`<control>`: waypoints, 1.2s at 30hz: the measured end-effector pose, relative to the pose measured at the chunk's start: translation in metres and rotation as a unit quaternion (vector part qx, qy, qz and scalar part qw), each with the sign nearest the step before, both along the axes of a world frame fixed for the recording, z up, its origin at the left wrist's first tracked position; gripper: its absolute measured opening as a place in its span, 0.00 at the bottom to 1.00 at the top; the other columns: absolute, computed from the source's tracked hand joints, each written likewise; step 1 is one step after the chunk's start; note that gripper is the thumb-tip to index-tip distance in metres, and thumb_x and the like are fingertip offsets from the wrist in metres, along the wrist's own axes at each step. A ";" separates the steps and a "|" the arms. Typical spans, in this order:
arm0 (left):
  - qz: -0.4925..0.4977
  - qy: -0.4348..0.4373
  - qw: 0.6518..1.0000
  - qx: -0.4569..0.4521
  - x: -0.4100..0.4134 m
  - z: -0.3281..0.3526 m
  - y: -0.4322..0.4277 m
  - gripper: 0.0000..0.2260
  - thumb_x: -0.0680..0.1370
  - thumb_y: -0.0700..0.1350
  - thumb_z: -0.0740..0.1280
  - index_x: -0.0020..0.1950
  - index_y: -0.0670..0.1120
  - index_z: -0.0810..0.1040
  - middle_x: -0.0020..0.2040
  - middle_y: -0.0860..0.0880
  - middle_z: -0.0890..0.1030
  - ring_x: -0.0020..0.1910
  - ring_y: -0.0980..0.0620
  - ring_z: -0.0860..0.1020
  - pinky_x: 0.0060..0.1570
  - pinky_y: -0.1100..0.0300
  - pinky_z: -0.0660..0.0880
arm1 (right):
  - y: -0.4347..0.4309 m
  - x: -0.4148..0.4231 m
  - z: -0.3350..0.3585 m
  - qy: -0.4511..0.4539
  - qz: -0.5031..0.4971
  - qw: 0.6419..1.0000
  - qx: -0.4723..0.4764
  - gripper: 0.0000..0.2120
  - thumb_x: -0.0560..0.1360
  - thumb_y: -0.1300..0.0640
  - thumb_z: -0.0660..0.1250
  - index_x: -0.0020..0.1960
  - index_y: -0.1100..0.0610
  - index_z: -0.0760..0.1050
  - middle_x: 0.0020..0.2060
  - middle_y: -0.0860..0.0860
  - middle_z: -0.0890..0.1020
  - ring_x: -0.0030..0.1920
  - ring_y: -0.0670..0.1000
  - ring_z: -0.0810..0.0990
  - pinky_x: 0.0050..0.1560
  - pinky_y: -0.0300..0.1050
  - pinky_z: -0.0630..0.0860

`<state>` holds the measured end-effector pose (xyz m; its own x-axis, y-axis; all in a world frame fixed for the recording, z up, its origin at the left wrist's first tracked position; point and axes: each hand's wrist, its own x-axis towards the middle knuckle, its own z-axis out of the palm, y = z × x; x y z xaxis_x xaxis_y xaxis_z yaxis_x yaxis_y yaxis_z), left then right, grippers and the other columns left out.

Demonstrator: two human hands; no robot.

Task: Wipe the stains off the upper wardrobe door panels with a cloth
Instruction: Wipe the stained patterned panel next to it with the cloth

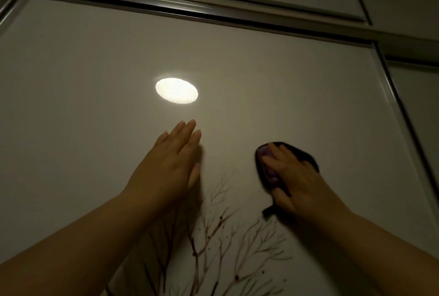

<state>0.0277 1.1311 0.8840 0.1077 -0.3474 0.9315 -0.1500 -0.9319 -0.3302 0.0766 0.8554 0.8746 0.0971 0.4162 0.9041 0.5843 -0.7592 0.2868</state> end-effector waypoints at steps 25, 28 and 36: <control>0.025 0.021 0.999 0.026 0.021 0.017 -0.016 0.34 0.71 0.62 0.38 0.74 0.47 0.47 0.73 0.49 0.43 0.70 0.53 0.42 0.67 0.53 0.44 | -0.047 0.008 0.048 0.046 -0.043 0.975 0.215 0.27 0.76 0.57 0.59 0.74 0.51 0.55 0.75 0.51 0.53 0.74 0.53 0.51 0.73 0.55 0.50; 0.025 0.003 0.999 0.028 0.021 0.016 -0.016 0.31 0.74 0.60 0.45 0.73 0.45 0.54 0.73 0.45 0.55 0.71 0.47 0.52 0.66 0.48 0.53 | -0.010 0.010 0.063 0.024 -0.036 0.979 0.197 0.28 0.77 0.56 0.57 0.74 0.50 0.53 0.76 0.49 0.50 0.75 0.51 0.47 0.73 0.54 0.45; 0.103 -0.021 0.994 0.022 0.015 0.019 -0.027 0.26 0.74 0.54 0.52 0.64 0.39 0.72 0.64 0.37 0.72 0.61 0.37 0.72 0.57 0.40 0.62 | -0.041 0.015 -0.016 -0.039 0.024 0.998 -0.050 0.29 0.68 0.49 0.56 0.69 0.43 0.59 0.74 0.43 0.57 0.73 0.42 0.50 0.69 0.50 0.49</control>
<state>0.0428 1.1044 0.9035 0.1421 -0.3631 0.9209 0.0568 -0.9258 -0.3738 0.0919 0.8146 0.8584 0.0061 0.5078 0.8615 0.5928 -0.6956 0.4059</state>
